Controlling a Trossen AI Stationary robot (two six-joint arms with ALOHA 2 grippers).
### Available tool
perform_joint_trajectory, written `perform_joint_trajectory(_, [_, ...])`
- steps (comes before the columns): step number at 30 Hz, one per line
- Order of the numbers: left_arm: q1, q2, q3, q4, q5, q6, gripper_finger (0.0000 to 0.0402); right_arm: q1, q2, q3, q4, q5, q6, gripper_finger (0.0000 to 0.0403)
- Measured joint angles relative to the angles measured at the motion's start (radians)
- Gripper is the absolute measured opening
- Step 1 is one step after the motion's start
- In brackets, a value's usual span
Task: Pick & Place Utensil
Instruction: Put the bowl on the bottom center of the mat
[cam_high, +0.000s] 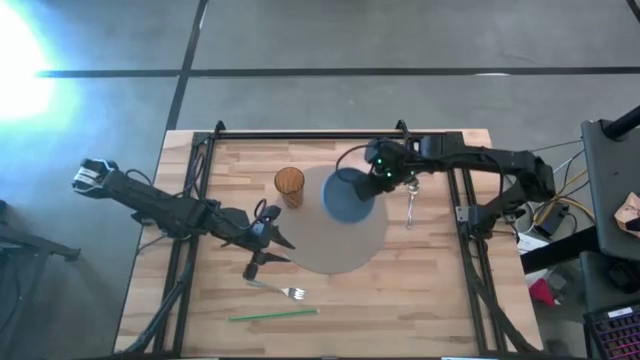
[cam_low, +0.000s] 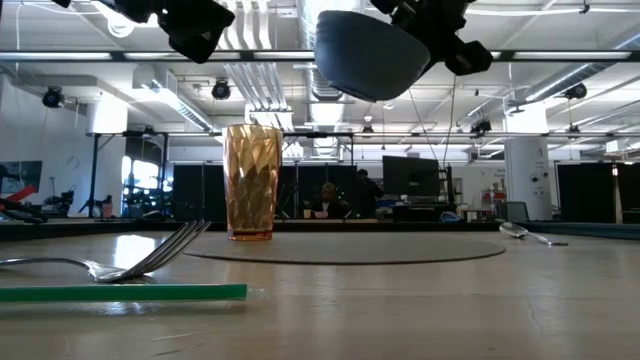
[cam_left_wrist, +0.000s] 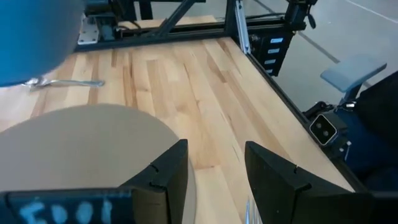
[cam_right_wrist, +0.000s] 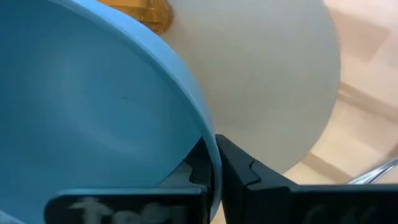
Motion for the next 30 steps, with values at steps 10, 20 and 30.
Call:
perform_joint_trajectory(10, [0.0,-0.001,0.0,-0.051,0.0,-0.007,0.0151,-0.042,0.048,0.0,-0.008,-0.111,0.052,0.0008])
perform_joint_trajectory(20, [0.0,-0.001,0.0,-0.069,0.0,-0.006,0.0151,-0.04,0.203,0.0,-0.011,-0.21,-0.075,0.0008])
perform_joint_trajectory(30, [0.0,-0.001,0.0,-0.078,0.0,-0.015,0.0151,-0.027,0.258,0.0,-0.007,-0.204,-0.082,0.0008])
